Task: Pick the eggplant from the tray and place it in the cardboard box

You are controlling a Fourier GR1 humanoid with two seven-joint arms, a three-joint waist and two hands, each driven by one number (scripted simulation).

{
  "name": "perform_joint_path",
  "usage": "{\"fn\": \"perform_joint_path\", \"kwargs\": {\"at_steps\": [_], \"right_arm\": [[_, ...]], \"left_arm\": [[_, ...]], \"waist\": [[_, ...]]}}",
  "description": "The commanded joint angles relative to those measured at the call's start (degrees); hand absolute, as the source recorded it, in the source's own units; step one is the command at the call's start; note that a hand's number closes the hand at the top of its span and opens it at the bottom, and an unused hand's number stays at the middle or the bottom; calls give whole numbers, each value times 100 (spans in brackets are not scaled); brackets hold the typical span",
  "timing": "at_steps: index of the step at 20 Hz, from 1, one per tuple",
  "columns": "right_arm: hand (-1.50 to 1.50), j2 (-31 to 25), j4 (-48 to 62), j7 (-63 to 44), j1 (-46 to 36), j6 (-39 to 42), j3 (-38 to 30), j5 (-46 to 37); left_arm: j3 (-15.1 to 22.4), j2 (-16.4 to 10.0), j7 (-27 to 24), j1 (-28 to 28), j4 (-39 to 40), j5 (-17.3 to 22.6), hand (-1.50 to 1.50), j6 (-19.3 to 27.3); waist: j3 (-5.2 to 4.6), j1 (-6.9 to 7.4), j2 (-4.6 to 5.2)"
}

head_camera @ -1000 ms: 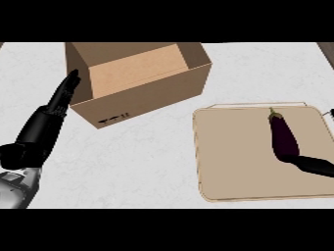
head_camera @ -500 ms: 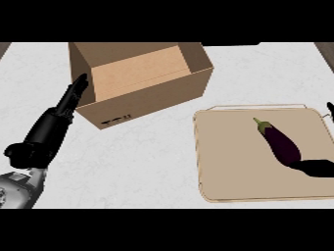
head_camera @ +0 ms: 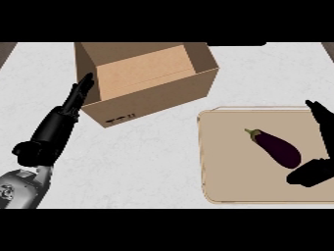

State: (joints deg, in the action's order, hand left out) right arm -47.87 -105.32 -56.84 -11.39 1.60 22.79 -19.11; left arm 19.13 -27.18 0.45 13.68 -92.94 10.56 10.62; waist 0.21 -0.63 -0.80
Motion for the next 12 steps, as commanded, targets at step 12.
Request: {"fn": "perform_joint_path", "kwargs": {"at_steps": [12], "right_arm": [[-150,792,860,-769,-578,427,-65,-28]], "left_arm": [[306,555,115,-56,433,-141,0,-375]], "waist": [[-24,68,105]]}}
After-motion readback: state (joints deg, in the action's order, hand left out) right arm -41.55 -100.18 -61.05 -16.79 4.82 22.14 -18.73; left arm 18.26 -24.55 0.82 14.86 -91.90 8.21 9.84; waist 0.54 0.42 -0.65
